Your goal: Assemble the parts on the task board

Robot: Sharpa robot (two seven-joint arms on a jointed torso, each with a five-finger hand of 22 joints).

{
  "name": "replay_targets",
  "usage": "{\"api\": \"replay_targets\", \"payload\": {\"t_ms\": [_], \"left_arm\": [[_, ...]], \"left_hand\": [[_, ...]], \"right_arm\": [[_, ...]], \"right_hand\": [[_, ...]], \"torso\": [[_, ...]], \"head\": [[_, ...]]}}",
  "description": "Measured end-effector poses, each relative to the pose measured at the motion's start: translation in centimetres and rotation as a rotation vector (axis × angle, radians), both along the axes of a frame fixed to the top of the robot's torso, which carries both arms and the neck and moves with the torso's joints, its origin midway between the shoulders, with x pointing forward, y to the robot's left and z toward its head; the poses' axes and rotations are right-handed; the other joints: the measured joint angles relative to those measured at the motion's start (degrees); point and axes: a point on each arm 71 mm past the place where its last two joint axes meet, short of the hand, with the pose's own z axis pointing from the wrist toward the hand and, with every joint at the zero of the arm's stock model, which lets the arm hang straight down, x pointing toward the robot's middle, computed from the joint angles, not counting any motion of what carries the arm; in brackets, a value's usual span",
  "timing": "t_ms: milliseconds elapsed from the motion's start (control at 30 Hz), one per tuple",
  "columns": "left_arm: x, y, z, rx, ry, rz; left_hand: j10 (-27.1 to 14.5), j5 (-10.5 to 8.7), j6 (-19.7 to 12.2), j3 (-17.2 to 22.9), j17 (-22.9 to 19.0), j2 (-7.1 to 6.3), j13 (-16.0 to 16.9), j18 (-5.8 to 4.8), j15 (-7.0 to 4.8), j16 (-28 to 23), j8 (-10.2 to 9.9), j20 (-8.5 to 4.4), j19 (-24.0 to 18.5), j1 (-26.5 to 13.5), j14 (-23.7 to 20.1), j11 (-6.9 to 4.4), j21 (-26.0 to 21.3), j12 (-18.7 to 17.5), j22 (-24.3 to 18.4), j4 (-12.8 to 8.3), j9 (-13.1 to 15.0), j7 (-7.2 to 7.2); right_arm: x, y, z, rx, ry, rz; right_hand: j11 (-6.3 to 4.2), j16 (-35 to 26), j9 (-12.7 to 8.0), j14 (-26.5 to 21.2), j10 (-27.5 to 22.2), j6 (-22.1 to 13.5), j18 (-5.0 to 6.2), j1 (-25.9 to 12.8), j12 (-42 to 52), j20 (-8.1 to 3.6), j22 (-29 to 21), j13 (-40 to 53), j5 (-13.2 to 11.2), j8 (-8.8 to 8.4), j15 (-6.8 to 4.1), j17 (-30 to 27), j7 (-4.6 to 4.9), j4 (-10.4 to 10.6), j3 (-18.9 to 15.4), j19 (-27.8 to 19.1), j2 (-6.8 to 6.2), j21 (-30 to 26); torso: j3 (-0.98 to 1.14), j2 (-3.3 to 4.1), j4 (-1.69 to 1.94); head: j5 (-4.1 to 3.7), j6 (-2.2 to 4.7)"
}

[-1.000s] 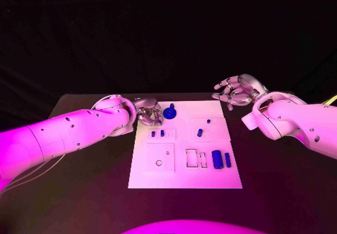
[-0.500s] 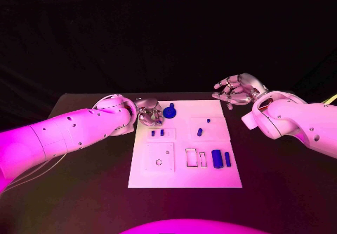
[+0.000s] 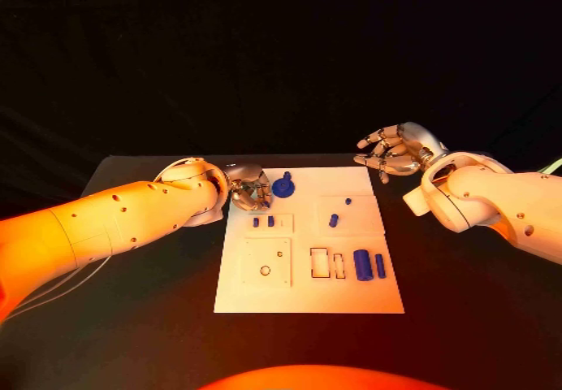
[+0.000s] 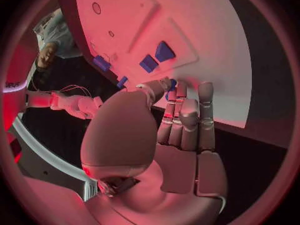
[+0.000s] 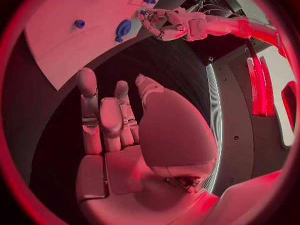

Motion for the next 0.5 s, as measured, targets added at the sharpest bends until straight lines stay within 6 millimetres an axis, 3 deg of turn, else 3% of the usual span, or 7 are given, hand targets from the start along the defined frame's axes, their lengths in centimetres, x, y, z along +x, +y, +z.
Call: {"api": "replay_targets", "payload": {"t_ms": [433, 500], "left_arm": [[-0.04, 0.04, -0.04, -0.014, 0.003, -0.002], [-0.04, 0.07, -0.05, -0.017, 0.004, -0.002]], "left_hand": [[0.30, 0.00, -0.02, 0.00, -0.01, 0.00, 0.00, 0.00, 0.03, 0.00, -0.53, 0.00, 0.00, 0.00, 0.00, 0.32, 0.00, -1.57, 0.00, 0.00, -0.03, 0.03], [0.30, 0.00, -0.64, 0.00, -0.02, -0.83, 0.00, 0.00, 0.42, 0.00, -1.19, 0.02, 0.00, -0.83, 0.38, 0.32, -0.01, -2.33, -0.01, 0.00, -0.13, 0.59]], "right_arm": [[0.00, -0.03, -0.03, 0.000, 0.000, -0.001], [0.00, -0.05, -0.03, 0.000, 0.000, -0.001]], "right_hand": [[0.00, 0.00, 0.00, 0.00, 0.00, 0.00, 0.00, 0.00, 0.00, 0.00, -0.23, -0.26, 0.00, 0.00, 0.00, -0.03, 0.00, 0.00, 0.00, 0.00, 0.00, 0.00], [0.00, 0.00, 0.00, 0.00, 0.00, 0.00, 0.00, 0.00, 0.00, 0.00, -0.23, -0.26, 0.00, 0.00, 0.00, -0.04, 0.00, 0.00, 0.00, 0.00, 0.00, 0.00]], "torso": [[0.02, 0.01, 0.02], [0.03, 0.01, 0.02]], "head": [[0.08, -0.02], [0.08, -0.02]]}}
